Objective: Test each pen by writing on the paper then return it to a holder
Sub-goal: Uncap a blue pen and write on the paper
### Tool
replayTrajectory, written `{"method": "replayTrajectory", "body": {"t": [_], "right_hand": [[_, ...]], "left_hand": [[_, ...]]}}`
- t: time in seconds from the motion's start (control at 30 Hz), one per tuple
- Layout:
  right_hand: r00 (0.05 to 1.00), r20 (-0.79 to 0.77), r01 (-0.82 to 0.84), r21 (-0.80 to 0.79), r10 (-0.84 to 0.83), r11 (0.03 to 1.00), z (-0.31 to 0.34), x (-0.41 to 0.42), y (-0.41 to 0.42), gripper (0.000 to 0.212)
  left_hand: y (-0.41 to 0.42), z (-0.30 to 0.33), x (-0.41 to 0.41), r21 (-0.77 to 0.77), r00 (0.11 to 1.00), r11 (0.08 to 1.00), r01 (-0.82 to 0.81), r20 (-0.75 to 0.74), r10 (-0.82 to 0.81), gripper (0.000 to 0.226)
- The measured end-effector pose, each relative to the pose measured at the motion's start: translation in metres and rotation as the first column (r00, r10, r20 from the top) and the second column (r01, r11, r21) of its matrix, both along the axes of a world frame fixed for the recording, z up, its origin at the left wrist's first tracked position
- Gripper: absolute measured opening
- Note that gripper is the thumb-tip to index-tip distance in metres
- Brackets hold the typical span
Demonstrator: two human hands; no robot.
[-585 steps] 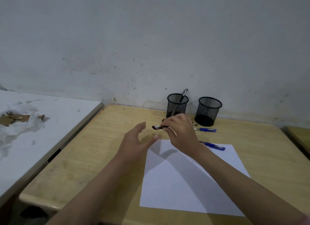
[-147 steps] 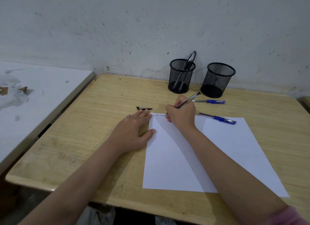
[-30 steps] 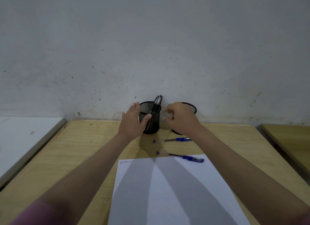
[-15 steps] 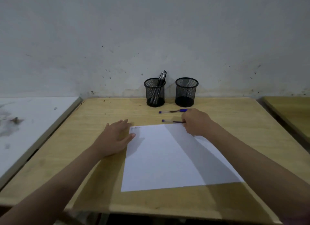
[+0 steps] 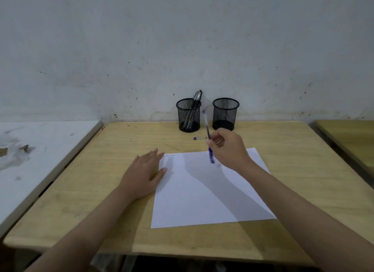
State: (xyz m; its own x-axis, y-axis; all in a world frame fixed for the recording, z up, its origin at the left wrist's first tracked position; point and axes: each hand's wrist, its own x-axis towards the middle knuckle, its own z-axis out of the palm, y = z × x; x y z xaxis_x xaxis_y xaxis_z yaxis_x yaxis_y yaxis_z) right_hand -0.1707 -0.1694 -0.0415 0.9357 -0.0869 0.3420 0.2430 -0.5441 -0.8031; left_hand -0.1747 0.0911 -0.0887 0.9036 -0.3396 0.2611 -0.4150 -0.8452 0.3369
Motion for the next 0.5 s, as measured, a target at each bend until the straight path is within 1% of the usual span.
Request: {"method": "replayTrajectory", "body": {"t": [0.07, 0.1, 0.13, 0.2, 0.27, 0.33, 0.4, 0.5], "right_hand": [[0.997, -0.074, 0.01, 0.259, 0.01, 0.966, 0.006, -0.006, 0.011, 0.013], [0.993, -0.11, 0.007, 0.36, 0.034, 0.933, 0.008, -0.008, 0.016, 0.014], [0.988, -0.135, -0.002, 0.446, 0.069, 0.895, 0.009, -0.01, 0.02, 0.013], [0.98, -0.154, -0.022, 0.558, 0.13, 0.829, 0.01, -0.014, 0.027, 0.01], [0.978, -0.151, -0.025, 0.599, 0.143, 0.801, 0.011, -0.017, 0.031, 0.011], [0.981, -0.139, -0.021, 0.61, 0.133, 0.792, 0.011, -0.02, 0.032, 0.01], [0.977, -0.14, -0.043, 0.604, 0.159, 0.796, 0.01, -0.023, 0.032, 0.009], [0.964, -0.16, -0.097, 0.532, 0.213, 0.841, 0.007, -0.028, 0.035, 0.014]], "left_hand": [[-0.015, 0.006, -0.011, -0.131, 0.991, 0.991, 0.006, 0.136, 0.012, 0.064], [-0.024, 0.012, -0.018, -0.218, 0.988, 0.976, 0.015, 0.154, 0.019, 0.061], [-0.034, 0.017, -0.023, -0.295, 0.987, 0.955, 0.034, 0.161, 0.015, 0.058], [-0.05, 0.026, -0.028, -0.376, 0.98, 0.923, 0.083, 0.199, -0.007, 0.052], [-0.058, 0.031, -0.028, -0.389, 0.967, 0.913, 0.123, 0.252, -0.023, 0.038], [-0.062, 0.033, -0.027, -0.398, 0.957, 0.909, 0.121, 0.291, 0.0, 0.023], [-0.064, 0.033, -0.027, -0.45, 0.956, 0.886, 0.113, 0.292, 0.027, 0.016], [-0.068, 0.035, -0.03, -0.533, 0.968, 0.838, 0.115, 0.251, 0.026, 0.012]]}}
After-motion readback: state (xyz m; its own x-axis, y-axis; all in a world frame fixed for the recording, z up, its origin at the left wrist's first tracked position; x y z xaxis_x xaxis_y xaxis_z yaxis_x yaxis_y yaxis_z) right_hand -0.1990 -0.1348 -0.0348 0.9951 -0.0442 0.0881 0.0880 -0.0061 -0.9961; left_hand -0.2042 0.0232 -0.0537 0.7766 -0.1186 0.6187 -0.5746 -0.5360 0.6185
